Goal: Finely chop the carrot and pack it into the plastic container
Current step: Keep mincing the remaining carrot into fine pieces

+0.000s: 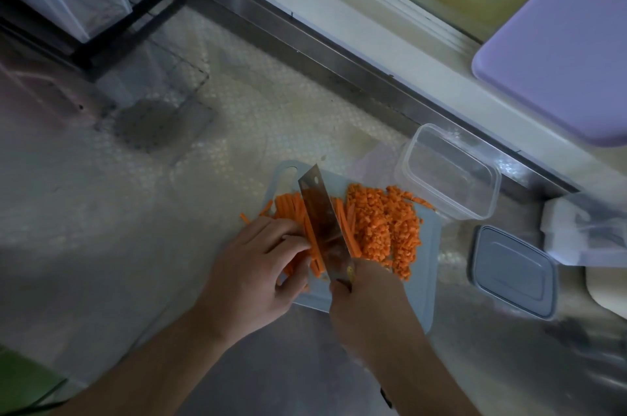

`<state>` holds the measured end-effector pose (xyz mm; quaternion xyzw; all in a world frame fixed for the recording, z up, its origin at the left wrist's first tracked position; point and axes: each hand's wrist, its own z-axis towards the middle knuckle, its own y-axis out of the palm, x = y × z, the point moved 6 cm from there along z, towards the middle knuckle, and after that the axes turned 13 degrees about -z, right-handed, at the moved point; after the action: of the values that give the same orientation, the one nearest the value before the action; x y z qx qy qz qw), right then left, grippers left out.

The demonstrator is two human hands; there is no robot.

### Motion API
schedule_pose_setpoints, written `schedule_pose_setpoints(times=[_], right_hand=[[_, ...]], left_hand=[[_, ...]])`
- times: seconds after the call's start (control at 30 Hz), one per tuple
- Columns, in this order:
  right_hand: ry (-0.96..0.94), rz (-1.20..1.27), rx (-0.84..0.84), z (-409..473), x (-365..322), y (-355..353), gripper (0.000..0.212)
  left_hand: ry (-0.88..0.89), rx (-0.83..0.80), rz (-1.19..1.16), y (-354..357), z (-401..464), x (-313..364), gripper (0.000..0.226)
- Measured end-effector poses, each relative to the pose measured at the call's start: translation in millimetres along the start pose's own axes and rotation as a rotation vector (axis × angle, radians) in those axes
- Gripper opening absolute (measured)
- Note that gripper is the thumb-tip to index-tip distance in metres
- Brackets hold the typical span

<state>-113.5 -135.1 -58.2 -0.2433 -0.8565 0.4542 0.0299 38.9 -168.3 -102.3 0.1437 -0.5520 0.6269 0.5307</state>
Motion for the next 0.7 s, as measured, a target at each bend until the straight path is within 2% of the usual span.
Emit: schedule_pose_setpoints(times=[0.13,0.3,0.47,0.57,0.7], right_hand=[[-0.004,-0.033,-0.010,2.3,-1.0,3.6,0.006],[0.042,-0.093,-0.052,5.5,-0.6,7.0,0.025],[0.019,-0.152,-0.044,8.7,-8.1,9.6,0.024],[0.027,-0.059,-0.016,11.4,-5.4,11.9,0.018],[0.011,0.101,0.000,9.1,0.7,7.5,0.017]], left_hand=[[0.002,0.004,0.003,-0.8,0.4,1.2,0.006],[0.000,0.021,0.005,-1.8,1.9,2.2,0.006],[0.006,0.009,-0.012,-3.3,3.6,3.6,0.004],[-0.003,0.011,-0.043,-3.7,3.1,1.7,0.005],[-0.125,0.096,-0.186,-16.1,4.5,-3.8,0.015]])
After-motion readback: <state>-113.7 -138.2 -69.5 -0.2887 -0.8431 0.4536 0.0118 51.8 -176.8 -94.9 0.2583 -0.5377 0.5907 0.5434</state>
